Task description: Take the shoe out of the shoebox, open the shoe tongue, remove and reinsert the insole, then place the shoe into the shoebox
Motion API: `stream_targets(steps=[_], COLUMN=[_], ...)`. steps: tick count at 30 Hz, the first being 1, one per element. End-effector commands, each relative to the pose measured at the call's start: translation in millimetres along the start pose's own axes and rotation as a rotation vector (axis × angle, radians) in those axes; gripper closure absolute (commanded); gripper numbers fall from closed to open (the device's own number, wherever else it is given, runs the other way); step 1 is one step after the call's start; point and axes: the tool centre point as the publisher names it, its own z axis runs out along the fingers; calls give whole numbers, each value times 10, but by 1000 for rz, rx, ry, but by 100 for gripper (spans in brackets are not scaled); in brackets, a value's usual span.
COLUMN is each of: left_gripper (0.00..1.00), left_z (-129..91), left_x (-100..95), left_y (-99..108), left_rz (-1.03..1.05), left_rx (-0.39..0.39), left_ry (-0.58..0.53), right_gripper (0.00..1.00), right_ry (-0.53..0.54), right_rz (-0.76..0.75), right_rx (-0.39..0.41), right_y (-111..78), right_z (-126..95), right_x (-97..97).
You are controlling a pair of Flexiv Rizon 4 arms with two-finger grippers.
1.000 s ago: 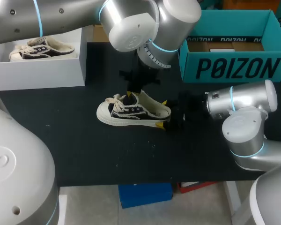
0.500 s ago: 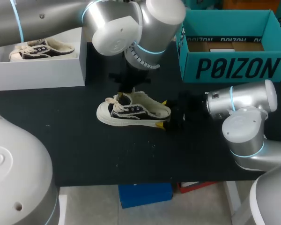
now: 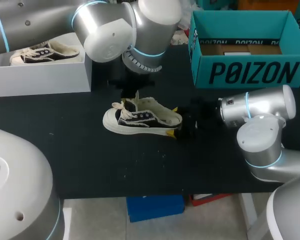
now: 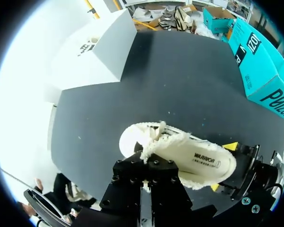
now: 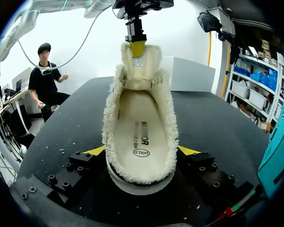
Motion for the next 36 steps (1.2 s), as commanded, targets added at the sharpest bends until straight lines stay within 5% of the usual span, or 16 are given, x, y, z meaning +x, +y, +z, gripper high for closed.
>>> stream_targets(steps=[1,31,32,33,34,35,36], left_gripper=[100,100,84,54,13,0,0], left_z=[3,492,503,514,520,522,520], left_x=[-78,-329,-338,-347,-354,-364,-374], left_y=[0,118,114,109,106,101,97], left_rz=[-8,-80,-85,-90,-92,-95,-95], left_rx=[3,-45,-49,-53,-54,-55,-56], left_ry=[40,52,54,51,49,48,48], right_gripper=[100,100,100,100,100,100,100], right_ry=[-2,-2,-2,-2,-2,-2,-2], right_rz=[2,2,2,2,2,2,2], right_rx=[2,2,2,2,2,2,2], right_y=[-15,-15,-15,-15,-15,-15,-15], right_z=[22,22,22,22,22,22,22], right_x=[-8,-8,-8,-8,-8,-8,-8])
